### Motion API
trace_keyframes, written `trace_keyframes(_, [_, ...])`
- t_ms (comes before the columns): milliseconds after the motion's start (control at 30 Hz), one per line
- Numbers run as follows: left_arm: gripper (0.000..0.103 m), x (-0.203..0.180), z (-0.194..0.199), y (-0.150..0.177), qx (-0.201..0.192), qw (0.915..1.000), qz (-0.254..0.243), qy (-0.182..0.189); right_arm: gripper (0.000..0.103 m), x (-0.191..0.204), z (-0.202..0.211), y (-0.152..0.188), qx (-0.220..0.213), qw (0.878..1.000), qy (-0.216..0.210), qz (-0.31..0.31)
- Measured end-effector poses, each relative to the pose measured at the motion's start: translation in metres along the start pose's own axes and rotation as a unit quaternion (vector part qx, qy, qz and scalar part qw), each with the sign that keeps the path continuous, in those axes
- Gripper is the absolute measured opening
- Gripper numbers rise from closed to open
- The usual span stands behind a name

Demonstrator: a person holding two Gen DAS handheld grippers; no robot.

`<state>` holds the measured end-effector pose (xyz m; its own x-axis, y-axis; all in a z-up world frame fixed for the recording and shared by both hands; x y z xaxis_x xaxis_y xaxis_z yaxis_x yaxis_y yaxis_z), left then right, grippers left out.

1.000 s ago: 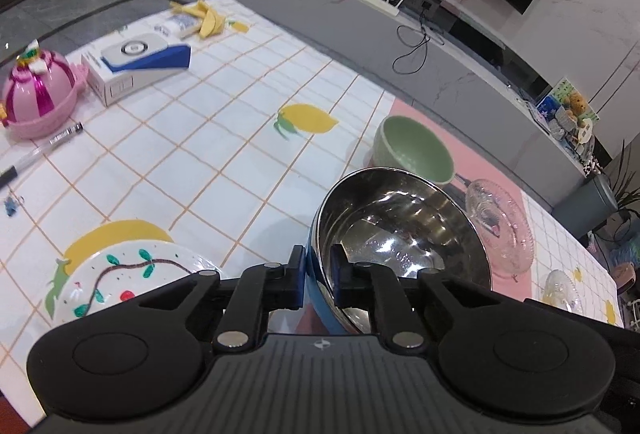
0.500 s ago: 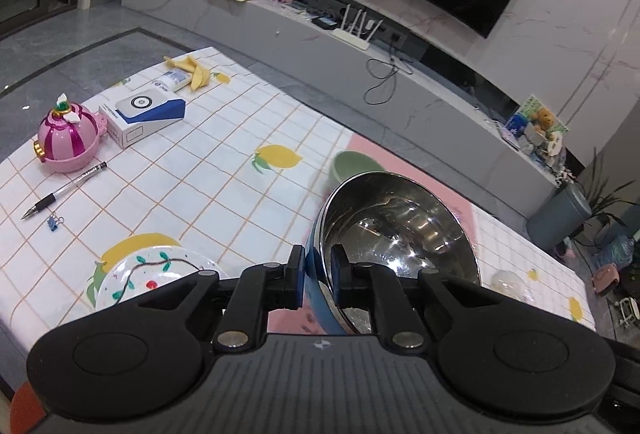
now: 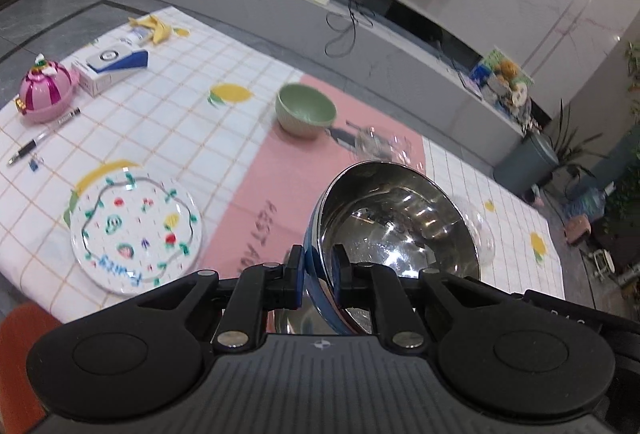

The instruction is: Organize plates and bowls

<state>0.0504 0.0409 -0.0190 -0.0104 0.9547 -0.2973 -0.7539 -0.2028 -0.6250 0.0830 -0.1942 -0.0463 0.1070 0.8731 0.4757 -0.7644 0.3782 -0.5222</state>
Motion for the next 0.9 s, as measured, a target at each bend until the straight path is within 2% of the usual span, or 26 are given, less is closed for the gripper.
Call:
trace_keyframes(200, [0.015,0.0,-0.008,0.016,0.019,0.9998,0.003,-0.004,0.008,-0.019,-0.005,0.015,0.028,0.999,0.007,-0.022])
trace_keyframes(433, [0.015,0.003,-0.023,0.03,0.05,0.9987,0.006,0.0,0.008,-0.026,-0.014,0.024,0.033,0.999,0.028,-0.011])
trace_keyframes(900, [0.014,0.001,-0.036,0.034,0.068,0.9975,-0.006,-0.017,0.008,-0.033,-0.031,0.027,0.051,0.998,0.038,-0.014])
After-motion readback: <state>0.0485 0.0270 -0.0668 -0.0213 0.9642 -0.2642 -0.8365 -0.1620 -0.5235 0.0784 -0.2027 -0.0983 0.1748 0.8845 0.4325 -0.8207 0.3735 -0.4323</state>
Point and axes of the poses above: each gripper's, at about its wrist camera, not at the fingertips, and z roughly against the way its jaws point, x to its left, y to its underside, the point moved 2 cm from there along -z, roughly the way its jaws point, and after that the axes turned 9 degrees about -z, right-handed, at the moved point
